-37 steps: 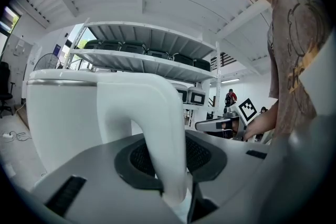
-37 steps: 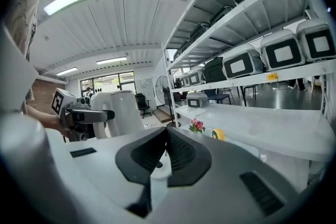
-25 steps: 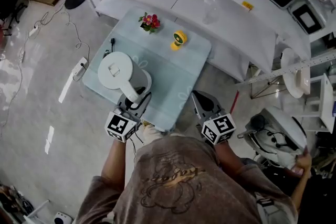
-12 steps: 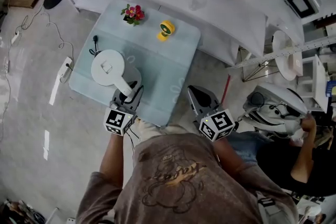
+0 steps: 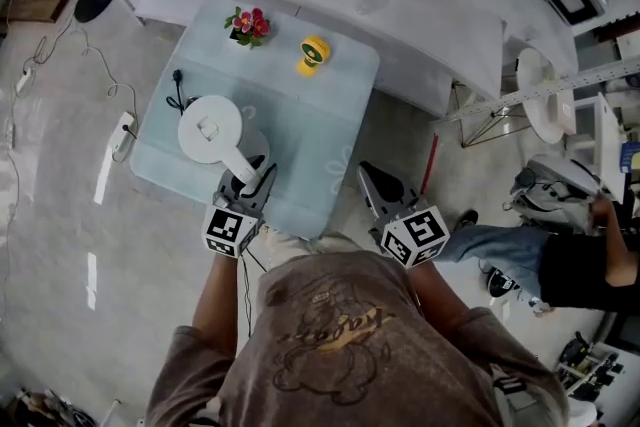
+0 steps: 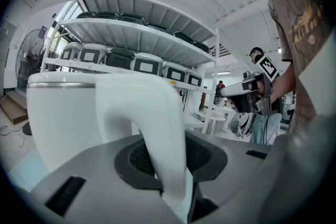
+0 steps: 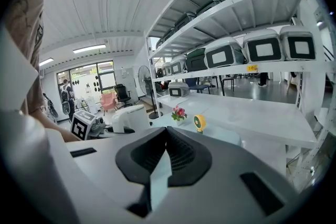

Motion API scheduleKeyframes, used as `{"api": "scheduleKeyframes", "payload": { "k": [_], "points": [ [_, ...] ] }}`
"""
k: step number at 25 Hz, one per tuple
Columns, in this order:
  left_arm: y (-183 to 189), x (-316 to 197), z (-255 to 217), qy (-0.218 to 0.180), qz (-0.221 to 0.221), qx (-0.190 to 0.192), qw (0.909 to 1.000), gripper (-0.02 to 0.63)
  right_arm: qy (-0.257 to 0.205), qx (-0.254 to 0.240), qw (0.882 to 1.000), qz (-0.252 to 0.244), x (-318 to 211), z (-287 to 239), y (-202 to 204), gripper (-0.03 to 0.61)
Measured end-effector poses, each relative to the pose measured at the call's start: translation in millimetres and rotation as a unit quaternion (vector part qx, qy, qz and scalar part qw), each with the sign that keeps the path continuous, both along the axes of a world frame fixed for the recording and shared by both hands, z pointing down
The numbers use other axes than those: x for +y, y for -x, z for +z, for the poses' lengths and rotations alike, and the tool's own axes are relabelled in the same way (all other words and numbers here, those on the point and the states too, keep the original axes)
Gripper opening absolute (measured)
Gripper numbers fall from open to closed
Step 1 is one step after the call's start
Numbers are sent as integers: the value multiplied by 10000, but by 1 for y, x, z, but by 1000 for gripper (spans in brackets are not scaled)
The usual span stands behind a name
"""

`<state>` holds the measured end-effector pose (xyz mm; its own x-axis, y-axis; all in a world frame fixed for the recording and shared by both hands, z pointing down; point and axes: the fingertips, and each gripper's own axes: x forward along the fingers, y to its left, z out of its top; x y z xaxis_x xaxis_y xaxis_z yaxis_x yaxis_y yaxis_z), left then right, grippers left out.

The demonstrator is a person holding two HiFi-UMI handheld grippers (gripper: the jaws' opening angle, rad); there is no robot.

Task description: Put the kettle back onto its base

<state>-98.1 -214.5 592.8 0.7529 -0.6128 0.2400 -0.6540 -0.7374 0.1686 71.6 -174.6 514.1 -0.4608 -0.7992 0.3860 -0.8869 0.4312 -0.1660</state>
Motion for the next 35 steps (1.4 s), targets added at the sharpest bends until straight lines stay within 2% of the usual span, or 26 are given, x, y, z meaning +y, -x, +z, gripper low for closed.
{"api": "scheduleKeyframes", "payload": {
  "k": [21,35],
  "points": [
    [-13,23,11,-252,253,-420,9985,127,32,60,9999,-103,8,7,0,0],
    [-24,39,26,-187,342,-758,9964,135,72,29,9999,-110,19,10,-7,1]
  ]
}}
